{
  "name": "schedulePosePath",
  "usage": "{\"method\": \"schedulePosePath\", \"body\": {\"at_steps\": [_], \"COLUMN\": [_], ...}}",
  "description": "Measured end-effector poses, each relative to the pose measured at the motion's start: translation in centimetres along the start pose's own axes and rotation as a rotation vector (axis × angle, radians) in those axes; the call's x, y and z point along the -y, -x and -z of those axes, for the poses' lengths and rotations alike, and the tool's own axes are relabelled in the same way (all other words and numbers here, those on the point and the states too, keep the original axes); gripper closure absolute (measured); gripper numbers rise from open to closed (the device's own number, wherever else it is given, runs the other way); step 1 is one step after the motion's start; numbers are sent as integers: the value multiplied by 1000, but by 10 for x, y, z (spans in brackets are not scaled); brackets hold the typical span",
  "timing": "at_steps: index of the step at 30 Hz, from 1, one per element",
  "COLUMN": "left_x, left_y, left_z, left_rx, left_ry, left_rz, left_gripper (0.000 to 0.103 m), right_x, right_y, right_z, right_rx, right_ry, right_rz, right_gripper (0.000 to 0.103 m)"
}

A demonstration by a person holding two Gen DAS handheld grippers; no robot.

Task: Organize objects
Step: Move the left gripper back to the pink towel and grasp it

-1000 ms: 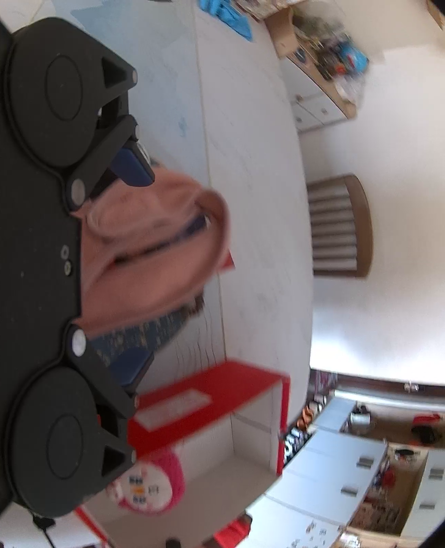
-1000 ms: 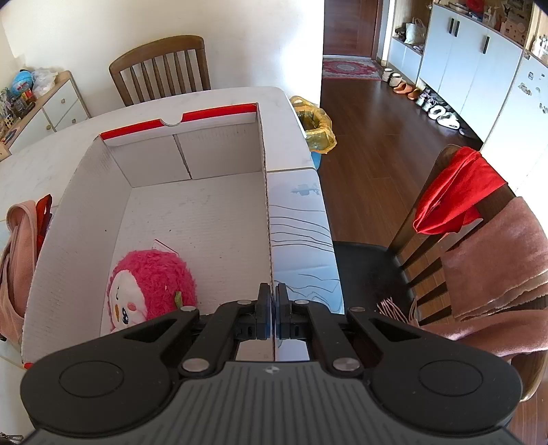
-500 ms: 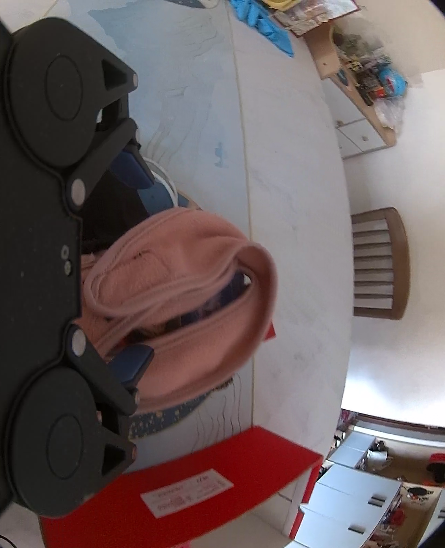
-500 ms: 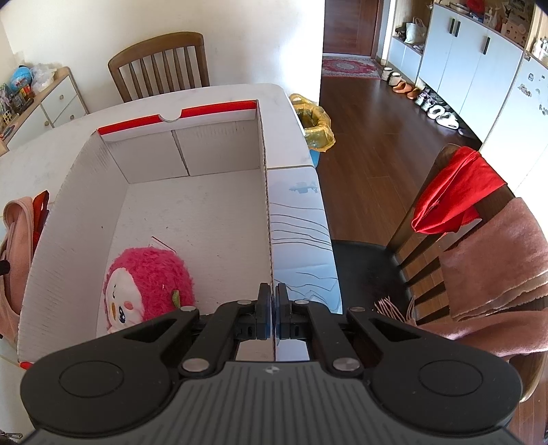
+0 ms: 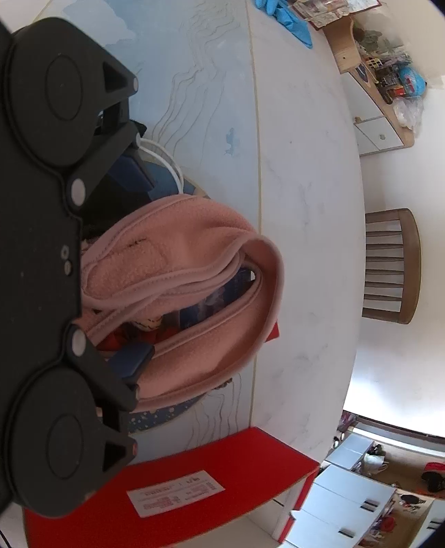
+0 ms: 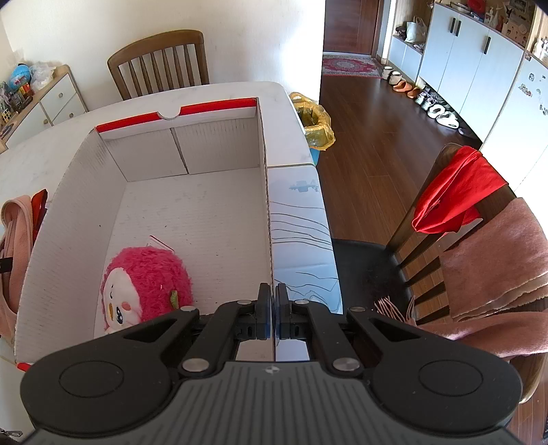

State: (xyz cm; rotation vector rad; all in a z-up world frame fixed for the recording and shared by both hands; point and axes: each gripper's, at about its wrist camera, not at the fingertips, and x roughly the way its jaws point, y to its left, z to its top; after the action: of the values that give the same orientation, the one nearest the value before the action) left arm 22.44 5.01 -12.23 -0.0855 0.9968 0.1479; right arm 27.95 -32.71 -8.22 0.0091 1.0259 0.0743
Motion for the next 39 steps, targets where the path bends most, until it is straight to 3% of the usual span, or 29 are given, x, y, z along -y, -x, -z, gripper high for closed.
{"method": "schedulePosePath", "body": {"at_steps": [4,7,16,22,27,32,39], "left_x": [7,14,31,26,25,25,20], "left_y": [8,11,-8,-6,4,11,36], "left_z": [-3,-5,-6,-7,-9,-10,-11], "left_rx": [23,41,10,12,36,52,76], "left_ry": [16,19,-32,4,17,-1,-1], "left_rz": [45,76,5,36,46,44,76], "left_gripper": [7,0,4,25,65,86,92], "right_x": [-1,0,-1,-1,-1,-2,-2], "right_y": [0,0,-2,-2,-2,-3,-3], "right_z": [0,0,0,0,0,0,0], "right_rx": [0,0,-3,-3,-3,-3,-3], "right_ry": [0,1,3,3,3,4,3], "right_rz": [0,0,2,1,2,3,1], "right_gripper": [101,101,101,101,101,101,101]}}
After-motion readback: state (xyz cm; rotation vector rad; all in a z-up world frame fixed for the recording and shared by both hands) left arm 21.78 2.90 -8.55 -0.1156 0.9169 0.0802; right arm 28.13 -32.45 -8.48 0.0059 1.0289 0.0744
